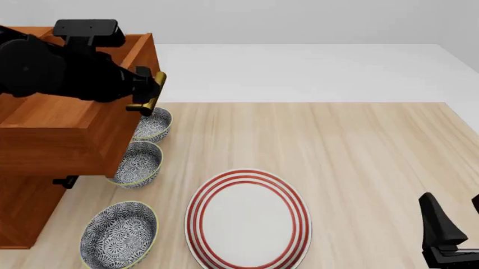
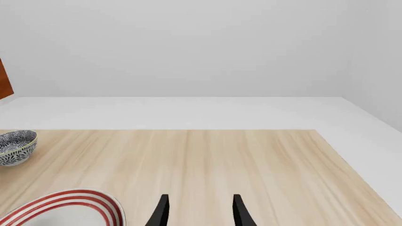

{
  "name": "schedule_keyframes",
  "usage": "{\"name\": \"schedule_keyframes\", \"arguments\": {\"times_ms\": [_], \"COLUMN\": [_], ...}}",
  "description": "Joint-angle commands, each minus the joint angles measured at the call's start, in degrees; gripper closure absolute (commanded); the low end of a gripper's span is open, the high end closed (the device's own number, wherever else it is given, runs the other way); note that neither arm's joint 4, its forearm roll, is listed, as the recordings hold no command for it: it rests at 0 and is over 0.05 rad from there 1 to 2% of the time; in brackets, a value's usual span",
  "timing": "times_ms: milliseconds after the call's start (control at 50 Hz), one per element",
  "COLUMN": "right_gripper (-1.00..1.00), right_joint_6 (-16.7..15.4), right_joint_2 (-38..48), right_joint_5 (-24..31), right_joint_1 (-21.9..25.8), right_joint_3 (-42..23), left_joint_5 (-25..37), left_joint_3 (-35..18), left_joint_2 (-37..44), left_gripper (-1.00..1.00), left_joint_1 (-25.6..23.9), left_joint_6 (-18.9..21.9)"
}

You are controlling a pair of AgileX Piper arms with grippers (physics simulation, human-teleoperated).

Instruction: Open the top drawer of the cabinet.

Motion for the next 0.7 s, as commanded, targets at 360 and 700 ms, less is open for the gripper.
{"name": "schedule_keyframes", "arguments": {"times_ms": [360,700], "right_gripper": [-1.00,-1.00], "right_joint_6": [0.0,0.0], "right_joint_2": [0.0,0.0], "right_joint_5": [0.0,0.0], "right_joint_1": [0.0,0.0], "right_joint_3": [0.0,0.0], "left_joint_5": [4.4,6.5], "left_joint_3": [-5.8,-10.2], "left_joint_2": [0.4,0.3], "left_gripper": [-1.00,-1.00], "left_joint_1": [-3.7,-2.5], "left_joint_6": [7.5,9.8]}}
